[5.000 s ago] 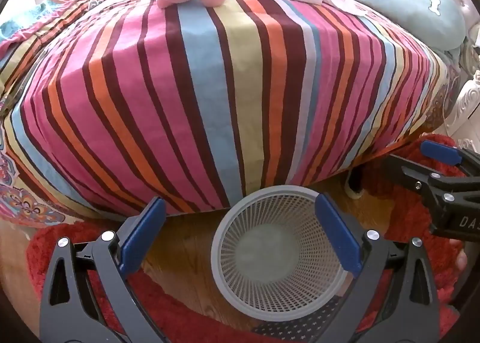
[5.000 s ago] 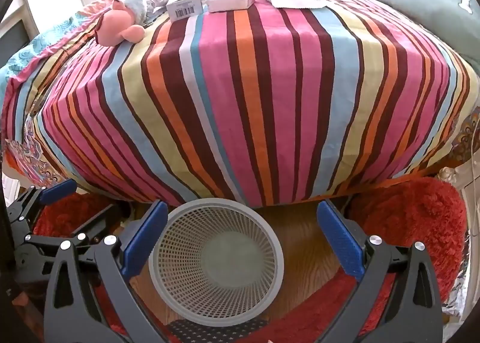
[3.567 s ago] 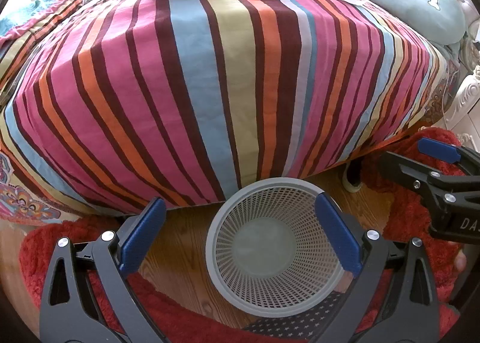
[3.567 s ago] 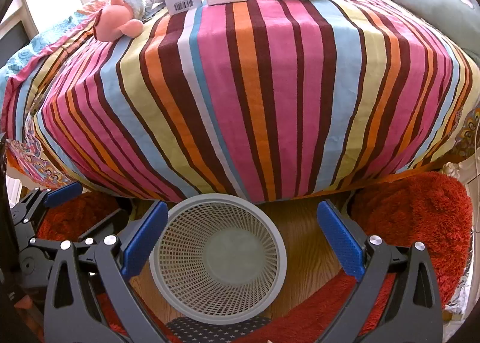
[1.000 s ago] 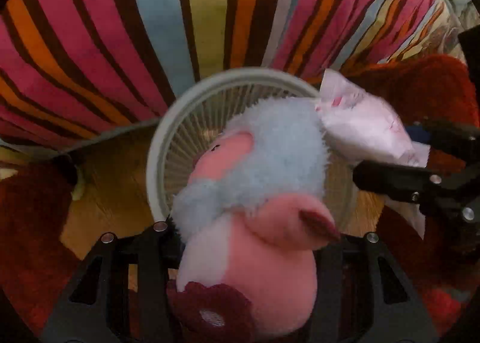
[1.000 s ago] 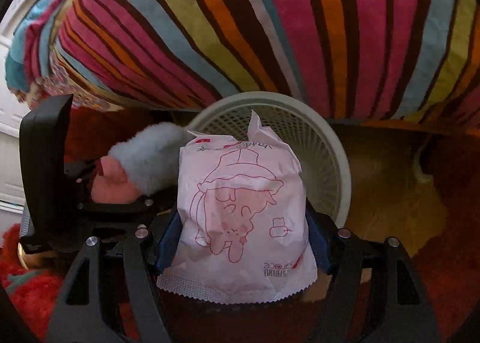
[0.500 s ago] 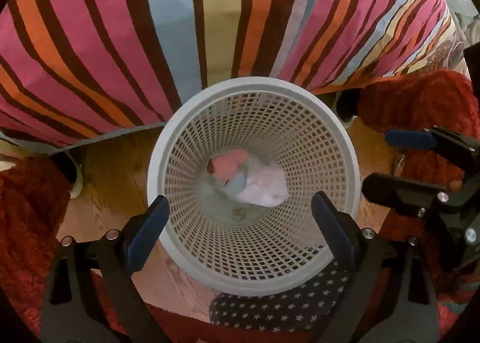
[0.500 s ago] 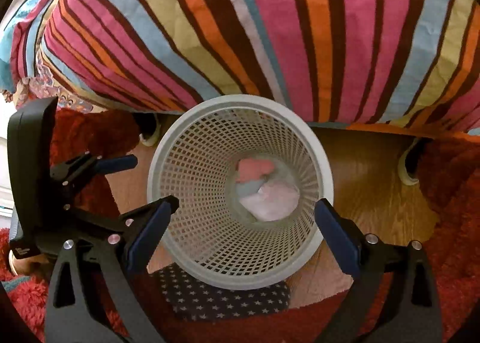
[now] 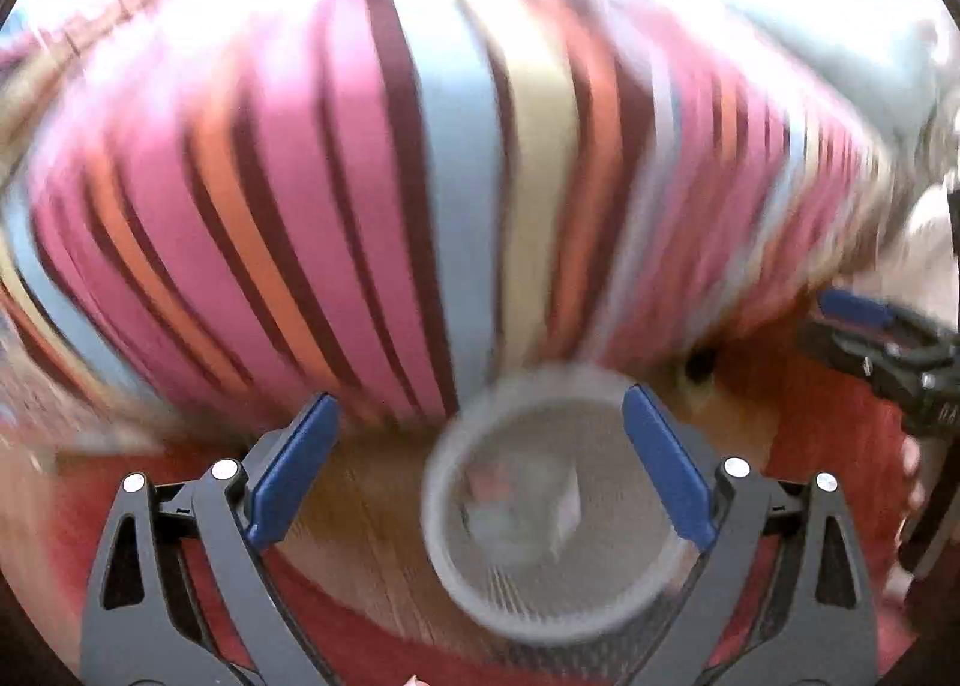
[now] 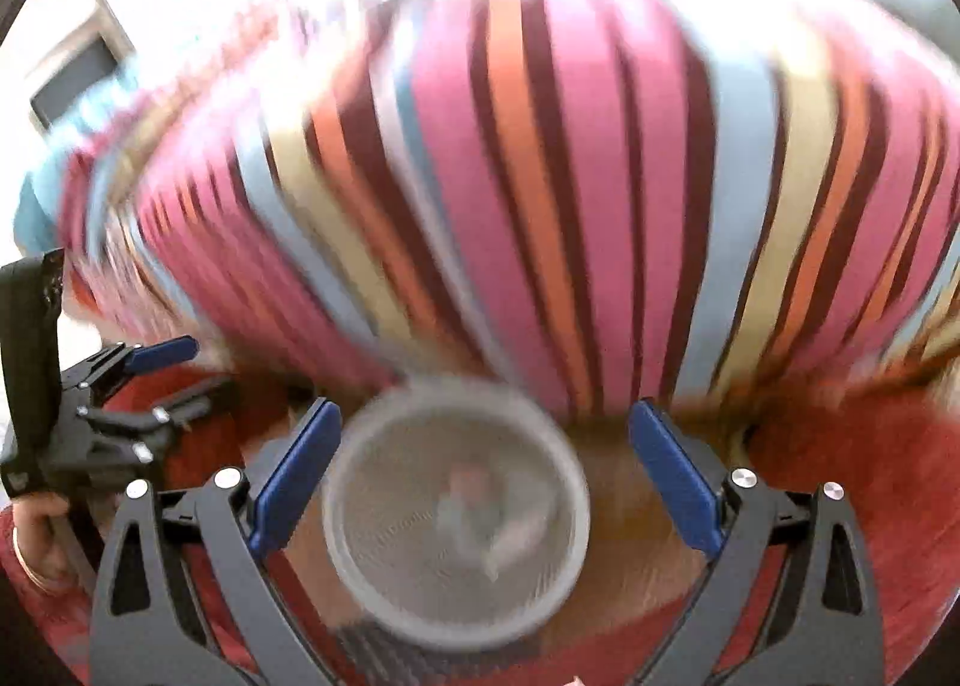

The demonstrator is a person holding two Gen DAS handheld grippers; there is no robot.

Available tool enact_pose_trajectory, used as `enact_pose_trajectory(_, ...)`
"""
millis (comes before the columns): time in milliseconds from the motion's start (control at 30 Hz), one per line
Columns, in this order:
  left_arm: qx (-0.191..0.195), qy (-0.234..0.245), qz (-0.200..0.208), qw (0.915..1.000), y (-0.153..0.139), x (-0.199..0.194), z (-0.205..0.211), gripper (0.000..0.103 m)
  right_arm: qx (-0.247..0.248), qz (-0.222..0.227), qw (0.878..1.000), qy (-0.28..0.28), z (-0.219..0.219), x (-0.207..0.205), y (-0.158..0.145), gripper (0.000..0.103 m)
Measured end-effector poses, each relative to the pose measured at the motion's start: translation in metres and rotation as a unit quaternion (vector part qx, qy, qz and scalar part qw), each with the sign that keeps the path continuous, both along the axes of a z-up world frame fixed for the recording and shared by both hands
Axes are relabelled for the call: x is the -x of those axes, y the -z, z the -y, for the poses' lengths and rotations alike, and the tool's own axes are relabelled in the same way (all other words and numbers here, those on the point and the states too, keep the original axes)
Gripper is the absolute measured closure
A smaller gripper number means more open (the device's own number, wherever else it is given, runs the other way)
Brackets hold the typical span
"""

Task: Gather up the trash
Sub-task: 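Drop crumpled paper from left tool while right tool drops green tissue pack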

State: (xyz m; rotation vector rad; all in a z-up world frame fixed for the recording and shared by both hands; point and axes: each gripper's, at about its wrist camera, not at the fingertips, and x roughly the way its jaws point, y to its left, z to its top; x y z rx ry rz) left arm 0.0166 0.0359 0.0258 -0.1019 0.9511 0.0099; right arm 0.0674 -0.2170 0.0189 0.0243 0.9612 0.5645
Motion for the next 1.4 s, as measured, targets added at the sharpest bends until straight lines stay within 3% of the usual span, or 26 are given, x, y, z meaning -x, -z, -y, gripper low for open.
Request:
enact_pose_trajectory(133,-0.034,-0.065,0.116,0.9905,-0.076,-0.057,-0.038,0.01,0.003,0.124,0.992,0.02,-0.014,-0.034,-0.059,0.011)
enact_pose_trajectory(233,-0.035,-0.119,0.143,0.982,-0.102,-0.113,-0.062,0.01,0.031,0.174,0.983,0.044,-0.032,-0.068,-0.072,0.011)
enact_pose_trajectory(300,-0.04,-0.137,0.14,0.9799,-0.106,-0.146,-0.068,0.01,0.052,0.185,0.98,0.06,-0.042,-0.091,-0.072,0.011)
enact_pose_trajectory(467,-0.054,-0.145,0.111,0.9817,-0.095,-0.198,-0.079,0.01,0.038,0.16,0.984,0.067,-0.058,-0.125,-0.062,0.011)
enact_pose_trajectory(567,-0.047,-0.148,0.098,0.9831,-0.088,-0.22,-0.085,0.01,0.062,0.166,0.982,0.066,-0.073,-0.133,-0.06,0.011)
enact_pose_trajectory(767,-0.022,-0.159,0.088,0.9831,-0.079,-0.244,-0.09,0.01,0.081,0.155,0.982,0.075,-0.087,-0.154,-0.052,0.011)
enact_pose_trajectory(1033,-0.026,-0.164,0.071,0.9836,-0.066,-0.272,-0.092,0.01,0.087,0.154,0.98,0.086,-0.085,-0.172,-0.045,0.013)
enact_pose_trajectory(1067,-0.029,-0.161,0.073,0.9839,-0.065,-0.274,-0.093,0.01,0.087,0.153,0.981,0.082,-0.084,-0.173,-0.045,0.014)
enact_pose_trajectory(1100,-0.025,-0.156,0.073,0.9847,-0.061,-0.274,-0.095,0.012,0.085,0.151,0.982,0.077,-0.083,-0.175,-0.045,0.024)
enact_pose_trajectory(1133,-0.015,-0.152,0.073,0.9856,-0.059,-0.273,-0.097,0.031,0.078,0.15,0.983,0.069,-0.081,-0.174,-0.045,0.043)
enact_pose_trajectory(1167,0.01,-0.142,0.074,0.9871,-0.056,-0.271,-0.101,0.04,0.074,0.15,0.984,0.065,-0.079,-0.173,-0.046,0.052)
enact_pose_trajectory(1200,0.028,-0.139,0.073,0.9871,-0.054,-0.267,-0.104,0.04,0.075,0.153,0.983,0.065,-0.078,-0.172,-0.047,0.053)
enact_pose_trajectory(1400,0.018,-0.136,0.098,0.9857,-0.064,-0.236,-0.105,0.041,0.037,0.144,0.987,0.062,-0.057,-0.164,-0.049,0.053)
